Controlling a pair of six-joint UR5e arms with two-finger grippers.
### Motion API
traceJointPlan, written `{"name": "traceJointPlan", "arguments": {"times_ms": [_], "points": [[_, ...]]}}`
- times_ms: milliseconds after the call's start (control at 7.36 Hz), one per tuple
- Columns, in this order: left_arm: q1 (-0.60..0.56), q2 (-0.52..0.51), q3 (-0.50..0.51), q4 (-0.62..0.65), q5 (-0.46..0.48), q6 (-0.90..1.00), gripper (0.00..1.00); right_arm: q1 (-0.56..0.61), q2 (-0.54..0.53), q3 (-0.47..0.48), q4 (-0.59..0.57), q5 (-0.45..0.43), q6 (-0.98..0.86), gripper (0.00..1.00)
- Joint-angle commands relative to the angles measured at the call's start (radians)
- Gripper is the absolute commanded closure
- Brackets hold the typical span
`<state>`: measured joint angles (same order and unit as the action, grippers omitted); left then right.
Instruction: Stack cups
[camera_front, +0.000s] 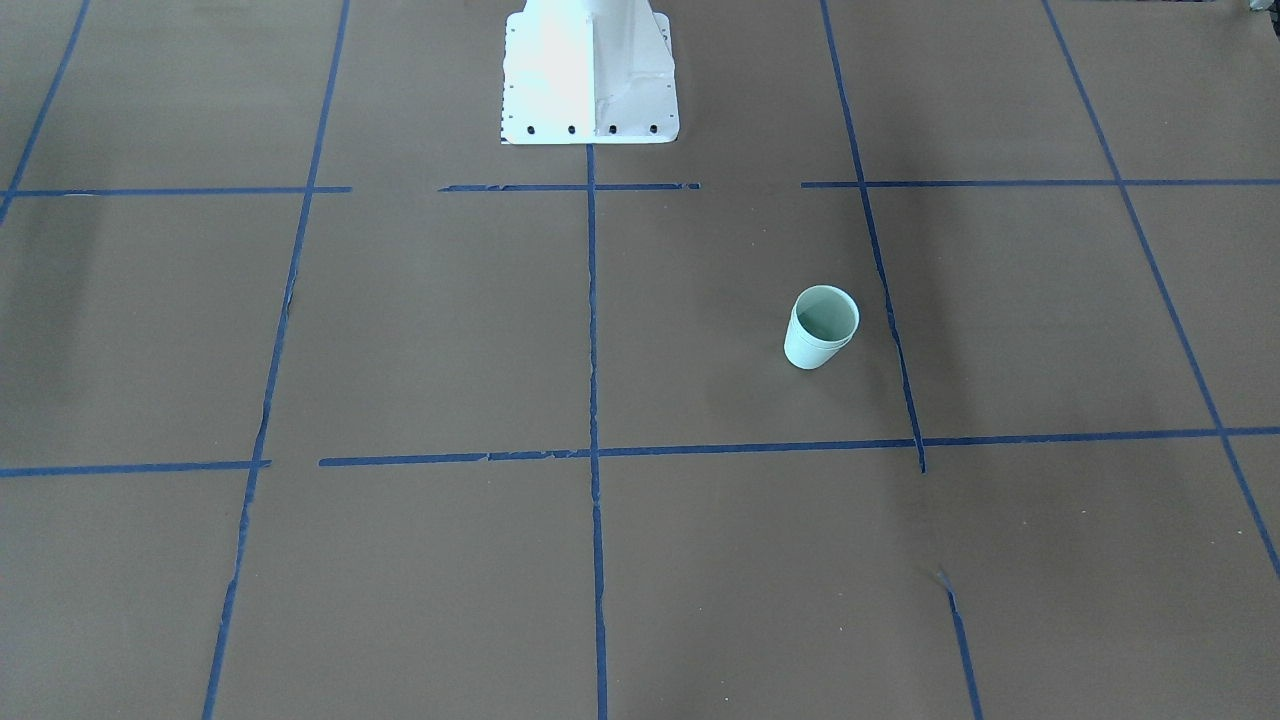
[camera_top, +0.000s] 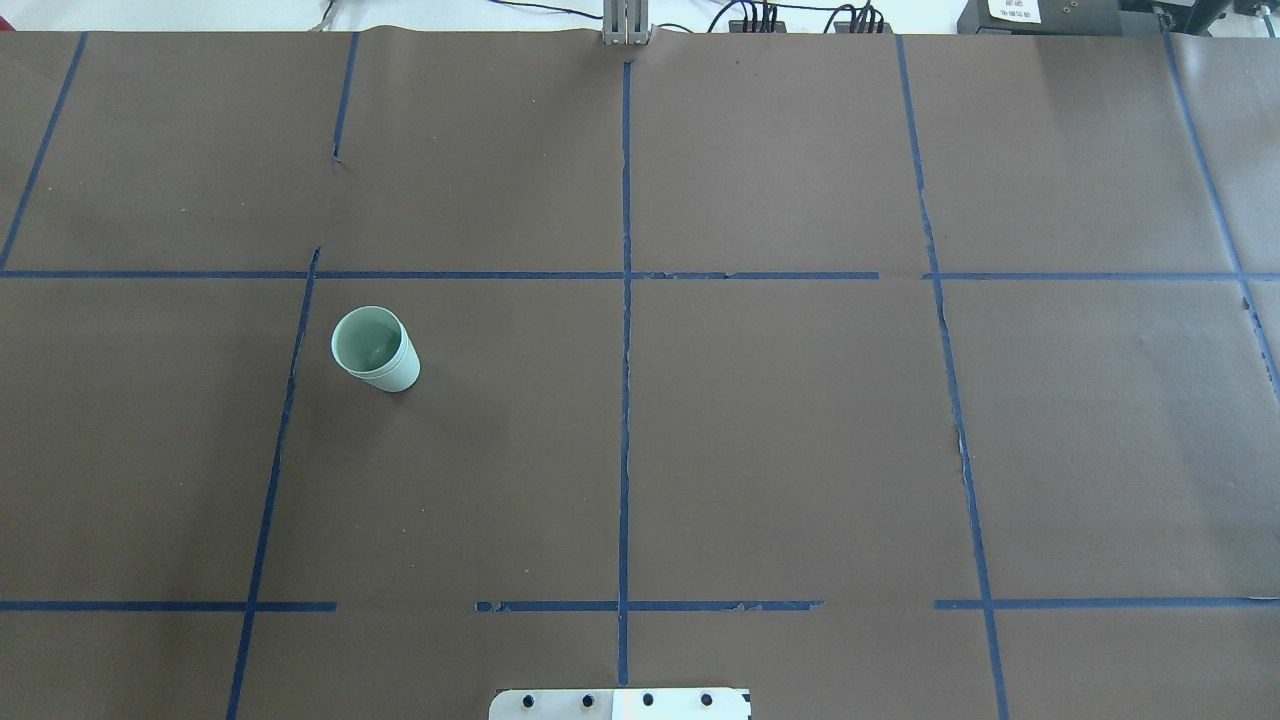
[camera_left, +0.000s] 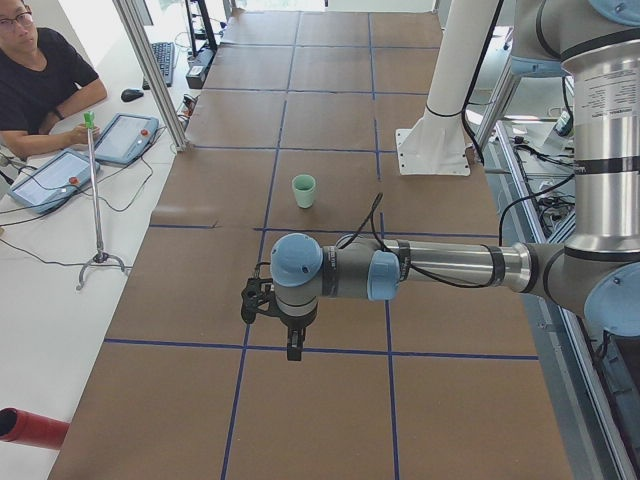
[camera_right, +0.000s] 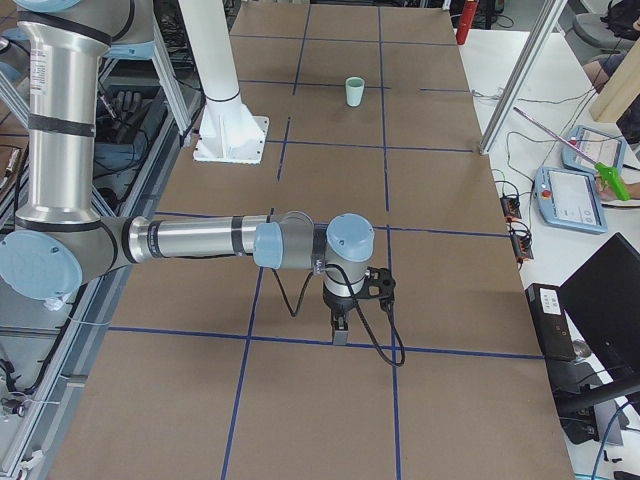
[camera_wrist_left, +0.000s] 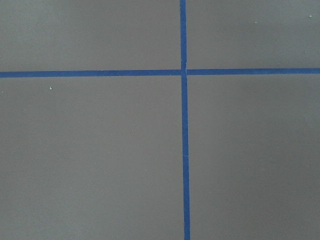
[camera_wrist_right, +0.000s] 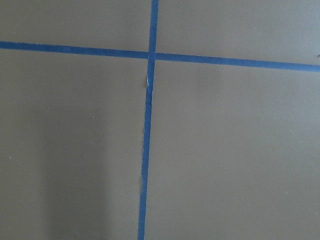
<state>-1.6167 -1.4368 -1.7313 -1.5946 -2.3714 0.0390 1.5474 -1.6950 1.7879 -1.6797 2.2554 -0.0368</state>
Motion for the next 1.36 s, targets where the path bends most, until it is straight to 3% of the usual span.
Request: {"name": "traceJointPlan", "arguments": {"times_ms": [0, 272, 679, 1222], "points": [[0.008, 0.009, 0.042, -0.053, 0.003, -0.004, 0.00, 0.000, 0.000, 0.001, 0.000, 0.001, 0.000, 0.00], [0.008, 0.002, 0.084, -0.045, 0.024, 0.002, 0.00, 0.000, 0.000, 0.001, 0.000, 0.000, 0.000, 0.00], [0.009, 0.000, -0.001, 0.099, 0.026, 0.004, 0.00, 0.000, 0.000, 0.001, 0.000, 0.000, 0.000, 0.00], [0.012, -0.013, -0.002, 0.096, 0.026, 0.005, 0.00, 0.000, 0.000, 0.001, 0.000, 0.001, 0.000, 0.00]]}}
